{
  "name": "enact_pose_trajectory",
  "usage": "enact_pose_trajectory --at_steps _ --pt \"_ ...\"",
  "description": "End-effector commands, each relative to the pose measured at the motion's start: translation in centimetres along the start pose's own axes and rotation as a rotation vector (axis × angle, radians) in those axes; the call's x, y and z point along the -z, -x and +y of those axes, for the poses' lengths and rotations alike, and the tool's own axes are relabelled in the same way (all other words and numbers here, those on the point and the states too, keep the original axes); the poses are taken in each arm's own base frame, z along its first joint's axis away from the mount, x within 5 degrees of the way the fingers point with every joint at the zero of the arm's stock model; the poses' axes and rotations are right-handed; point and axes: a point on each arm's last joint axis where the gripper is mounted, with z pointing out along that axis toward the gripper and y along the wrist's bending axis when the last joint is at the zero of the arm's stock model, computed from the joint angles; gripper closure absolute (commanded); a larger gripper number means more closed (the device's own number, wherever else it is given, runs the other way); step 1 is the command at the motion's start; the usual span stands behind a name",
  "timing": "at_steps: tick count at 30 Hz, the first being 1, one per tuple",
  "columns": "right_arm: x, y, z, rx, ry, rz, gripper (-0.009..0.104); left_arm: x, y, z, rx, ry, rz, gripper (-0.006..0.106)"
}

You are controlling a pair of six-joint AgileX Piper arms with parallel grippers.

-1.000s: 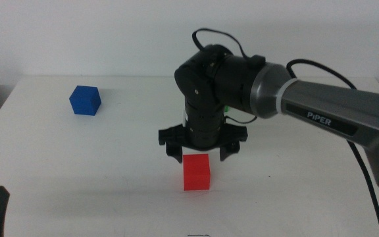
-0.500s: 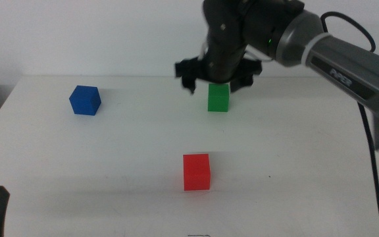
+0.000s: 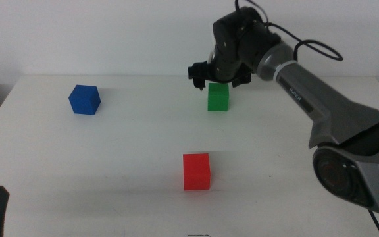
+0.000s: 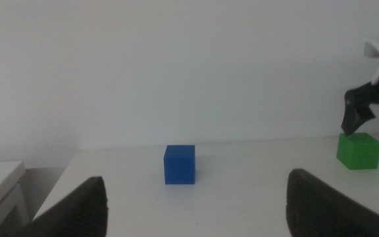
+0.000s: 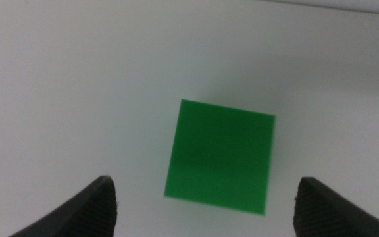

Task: Stack red cubes first, then green, then blue cubes in a specific spot.

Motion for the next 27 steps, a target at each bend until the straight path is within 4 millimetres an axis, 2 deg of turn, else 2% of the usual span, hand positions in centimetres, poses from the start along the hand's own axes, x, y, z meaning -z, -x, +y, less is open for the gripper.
enact_pose_trajectory --at_steps 1,10,15,27 --pt "4.25 2.81 -0.69 -0.002 0.022 -0.165 0.001 0.22 1.02 0.02 0.022 0.000 -0.110 0.008" --pt "4.28 2.78 -0.64 -0.047 0.017 -0.167 0.001 0.22 1.02 0.02 0.022 0.000 -0.110 0.008" --pt "4.32 2.33 -0.35 -0.072 0.050 -0.112 0.001 0.22 1.02 0.02 0.022 0.000 -0.110 0.008" --pt "4.33 2.51 -0.67 -0.050 0.014 -0.133 0.001 0.22 1.02 0.02 0.022 0.000 -0.110 0.008"
